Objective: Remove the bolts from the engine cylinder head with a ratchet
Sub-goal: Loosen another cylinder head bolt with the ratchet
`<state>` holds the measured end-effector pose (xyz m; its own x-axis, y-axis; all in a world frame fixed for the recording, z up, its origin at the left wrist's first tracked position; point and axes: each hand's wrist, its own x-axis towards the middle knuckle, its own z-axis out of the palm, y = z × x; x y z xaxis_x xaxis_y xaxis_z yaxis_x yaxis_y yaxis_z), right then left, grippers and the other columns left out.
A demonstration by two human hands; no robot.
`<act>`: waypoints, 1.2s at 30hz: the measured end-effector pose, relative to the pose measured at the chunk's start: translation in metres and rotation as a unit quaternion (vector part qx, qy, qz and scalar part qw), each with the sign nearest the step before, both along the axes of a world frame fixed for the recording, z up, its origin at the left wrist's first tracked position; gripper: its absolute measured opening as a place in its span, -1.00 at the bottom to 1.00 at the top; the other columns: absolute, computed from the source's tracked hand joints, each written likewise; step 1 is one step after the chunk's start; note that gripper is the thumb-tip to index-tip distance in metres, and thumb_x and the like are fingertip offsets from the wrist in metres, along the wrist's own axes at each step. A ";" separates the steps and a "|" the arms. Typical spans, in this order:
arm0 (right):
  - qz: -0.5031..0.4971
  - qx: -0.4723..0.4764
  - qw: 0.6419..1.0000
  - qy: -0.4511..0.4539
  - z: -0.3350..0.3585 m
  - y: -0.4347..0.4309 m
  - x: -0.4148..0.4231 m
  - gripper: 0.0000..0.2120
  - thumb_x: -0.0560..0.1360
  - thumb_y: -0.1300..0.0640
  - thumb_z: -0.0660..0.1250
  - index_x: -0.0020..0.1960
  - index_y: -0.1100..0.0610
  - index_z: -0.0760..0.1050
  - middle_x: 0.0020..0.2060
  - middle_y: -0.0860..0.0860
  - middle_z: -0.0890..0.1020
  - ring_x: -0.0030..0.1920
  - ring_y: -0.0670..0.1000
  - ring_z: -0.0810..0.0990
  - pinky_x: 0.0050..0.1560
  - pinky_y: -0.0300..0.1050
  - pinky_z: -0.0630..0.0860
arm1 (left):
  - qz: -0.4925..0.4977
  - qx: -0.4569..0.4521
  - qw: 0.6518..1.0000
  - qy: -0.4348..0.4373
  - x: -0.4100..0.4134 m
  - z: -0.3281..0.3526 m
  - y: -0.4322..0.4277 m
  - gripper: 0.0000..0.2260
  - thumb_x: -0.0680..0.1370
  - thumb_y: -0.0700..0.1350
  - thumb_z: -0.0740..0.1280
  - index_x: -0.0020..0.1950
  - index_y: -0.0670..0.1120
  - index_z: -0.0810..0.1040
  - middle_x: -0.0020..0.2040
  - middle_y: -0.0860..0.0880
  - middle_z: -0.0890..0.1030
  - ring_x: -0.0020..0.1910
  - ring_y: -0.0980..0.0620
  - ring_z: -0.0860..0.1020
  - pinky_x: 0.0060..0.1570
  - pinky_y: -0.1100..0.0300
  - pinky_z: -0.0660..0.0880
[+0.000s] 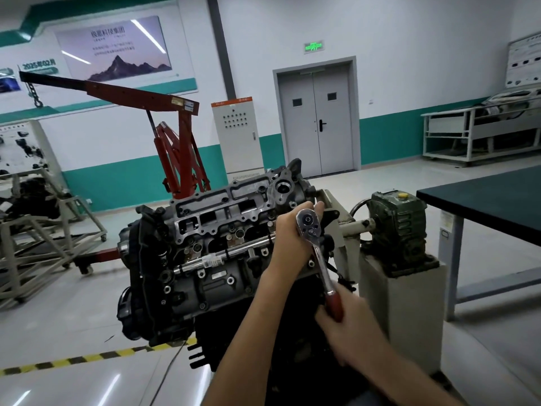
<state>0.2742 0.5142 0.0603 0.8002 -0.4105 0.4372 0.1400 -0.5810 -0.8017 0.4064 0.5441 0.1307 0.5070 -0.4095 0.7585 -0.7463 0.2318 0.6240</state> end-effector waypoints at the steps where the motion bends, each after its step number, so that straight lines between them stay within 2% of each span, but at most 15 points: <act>1: 0.003 -0.064 0.998 0.022 0.008 -0.022 -0.008 -0.85 0.39 0.35 0.33 -0.23 0.13 0.43 -0.49 -0.04 0.43 -0.49 -0.15 0.43 -0.44 -0.35 0.36 | -0.006 0.015 1.000 -0.012 0.003 0.000 0.004 -0.61 0.61 -0.20 0.28 -0.39 -0.10 0.26 -0.47 0.06 0.25 -0.46 0.12 0.20 -0.42 0.17 0.18; 3: 0.024 -0.198 0.977 0.079 0.037 -0.070 -0.018 -0.86 0.41 0.32 0.35 -0.13 0.12 0.46 -0.44 -0.06 0.45 -0.49 -0.14 0.46 -0.40 -0.30 0.41 | -0.013 0.048 0.998 -0.039 0.009 0.004 0.009 -0.62 0.60 -0.20 0.29 -0.41 -0.18 0.31 -0.48 0.01 0.30 -0.47 0.10 0.24 -0.43 0.17 0.21; 6: 0.004 -0.417 0.900 0.127 0.092 -0.122 -0.014 -0.85 0.44 0.21 0.33 -0.06 0.00 0.44 -0.47 -0.16 0.44 -0.46 -0.26 0.46 -0.39 -0.43 0.33 | 0.004 0.091 0.993 -0.078 0.013 0.009 0.011 -0.61 0.58 -0.21 0.31 -0.43 -0.17 0.32 -0.49 0.01 0.31 -0.48 0.16 0.23 -0.44 0.28 0.19; 8: -0.026 -0.476 0.872 0.109 0.104 -0.132 -0.008 -0.87 0.43 0.16 0.34 -0.12 -0.01 0.41 -0.51 -0.18 0.41 -0.47 -0.30 0.42 -0.42 -0.45 0.28 | 0.009 0.082 0.994 -0.067 0.013 0.007 0.010 -0.60 0.59 -0.21 0.29 -0.43 -0.10 0.31 -0.49 0.03 0.30 -0.47 0.14 0.23 -0.44 0.25 0.19; 11: -0.028 -0.378 0.921 0.088 0.066 -0.114 -0.012 -0.83 0.43 0.20 0.36 0.01 0.11 0.48 -0.43 -0.16 0.46 -0.46 -0.24 0.48 -0.43 -0.44 0.40 | -0.006 0.023 0.999 -0.031 0.008 -0.001 0.006 -0.59 0.61 -0.21 0.26 -0.42 -0.22 0.26 -0.49 -0.07 0.27 -0.48 0.02 0.21 -0.45 0.11 0.16; 14: -0.039 -0.183 0.982 0.035 0.015 -0.062 -0.014 -0.87 0.41 0.26 0.38 -0.10 0.15 0.45 -0.44 -0.07 0.47 -0.50 -0.17 0.44 -0.44 -0.40 0.37 | 0.010 -0.028 0.999 -0.021 0.003 -0.005 -0.001 -0.58 0.61 -0.21 0.24 -0.42 -0.23 0.22 -0.48 -0.06 0.23 -0.49 0.05 0.18 -0.46 0.10 0.15; 18: -0.001 0.068 0.997 -0.039 -0.015 0.024 0.012 -0.83 0.43 0.30 0.33 -0.19 0.06 0.41 -0.52 -0.03 0.44 -0.56 -0.15 0.43 -0.50 -0.40 0.34 | 0.012 -0.040 0.999 0.002 0.000 -0.006 -0.005 -0.58 0.61 -0.21 0.25 -0.41 -0.17 0.18 -0.45 0.00 0.18 -0.45 0.09 0.15 -0.43 0.10 0.12; 20: 0.024 0.124 0.991 -0.041 -0.014 0.038 0.016 -0.83 0.43 0.31 0.30 -0.21 0.07 0.39 -0.53 0.01 0.42 -0.61 -0.12 0.40 -0.53 -0.30 0.37 | 0.014 -0.028 0.999 -0.007 0.001 -0.005 -0.003 -0.58 0.62 -0.21 0.24 -0.40 -0.19 0.16 -0.45 0.02 0.18 -0.45 0.14 0.14 -0.43 0.18 0.12; 23: -0.008 -0.001 1.000 -0.009 -0.003 -0.001 0.001 -0.80 0.41 0.36 0.32 -0.22 0.09 0.40 -0.52 -0.08 0.41 -0.53 -0.19 0.45 -0.49 -0.44 0.32 | 0.001 0.011 1.000 -0.027 0.008 -0.003 0.002 -0.58 0.61 -0.19 0.26 -0.40 -0.17 0.19 -0.47 0.01 0.21 -0.47 0.12 0.17 -0.45 0.17 0.14; 25: 0.007 -0.133 0.990 0.039 0.016 -0.047 -0.010 -0.86 0.41 0.33 0.34 -0.14 0.12 0.46 -0.47 -0.05 0.48 -0.49 -0.16 0.48 -0.42 -0.30 0.47 | 0.002 0.037 0.998 -0.048 0.012 0.000 0.006 -0.59 0.60 -0.20 0.28 -0.42 -0.08 0.24 -0.49 0.10 0.25 -0.48 0.13 0.19 -0.46 0.20 0.17; 27: 0.004 -0.278 0.956 0.089 0.047 -0.091 -0.015 -0.91 0.44 0.24 0.32 -0.07 0.11 0.47 -0.41 -0.05 0.53 -0.45 -0.15 0.53 -0.36 -0.20 0.56 | 0.000 0.054 0.997 -0.062 0.016 0.002 0.007 -0.61 0.58 -0.21 0.29 -0.43 -0.09 0.29 -0.50 0.10 0.29 -0.48 0.13 0.22 -0.44 0.22 0.19; 30: -0.023 -0.421 0.902 0.096 0.086 -0.125 -0.011 -0.90 0.45 0.18 0.33 -0.05 0.07 0.46 -0.45 -0.12 0.49 -0.43 -0.23 0.51 -0.39 -0.39 0.43 | -0.001 0.055 0.997 -0.046 0.015 0.000 0.006 -0.64 0.59 -0.23 0.29 -0.42 -0.16 0.35 -0.49 0.00 0.33 -0.44 0.11 0.26 -0.40 0.18 0.22; 32: -0.033 -0.410 0.907 0.088 0.078 -0.124 -0.008 -0.89 0.44 0.17 0.34 -0.04 0.07 0.46 -0.42 -0.12 0.51 -0.41 -0.22 0.52 -0.38 -0.39 0.46 | -0.007 0.031 0.999 -0.016 0.012 -0.004 0.005 -0.60 0.60 -0.23 0.27 -0.42 -0.04 0.29 -0.49 0.10 0.29 -0.46 0.12 0.22 -0.42 0.20 0.19; 35: -0.051 -0.247 0.965 0.079 0.030 -0.087 -0.011 -0.84 0.43 0.17 0.35 0.00 0.09 0.45 -0.32 0.01 0.55 -0.38 -0.09 0.55 -0.29 -0.22 0.56 | -0.005 -0.011 1.000 -0.011 0.007 -0.008 0.000 -0.59 0.62 -0.21 0.26 -0.41 -0.07 0.24 -0.48 0.11 0.27 -0.47 0.09 0.21 -0.44 0.14 0.18; 36: -0.058 -0.185 0.980 0.052 0.015 -0.068 -0.011 -0.85 0.42 0.20 0.36 -0.03 0.12 0.45 -0.36 0.01 0.53 -0.41 -0.11 0.51 -0.32 -0.27 0.52 | 0.002 -0.024 1.000 -0.014 0.006 -0.009 -0.002 -0.59 0.62 -0.20 0.25 -0.41 -0.12 0.23 -0.48 0.07 0.27 -0.47 0.05 0.21 -0.44 0.11 0.18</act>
<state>0.2629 0.4465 0.0752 0.8063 -0.3295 0.4913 -0.0156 -0.8420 -0.5393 0.4122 0.5418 0.1218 0.4864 -0.3708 0.7912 -0.7649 0.2570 0.5907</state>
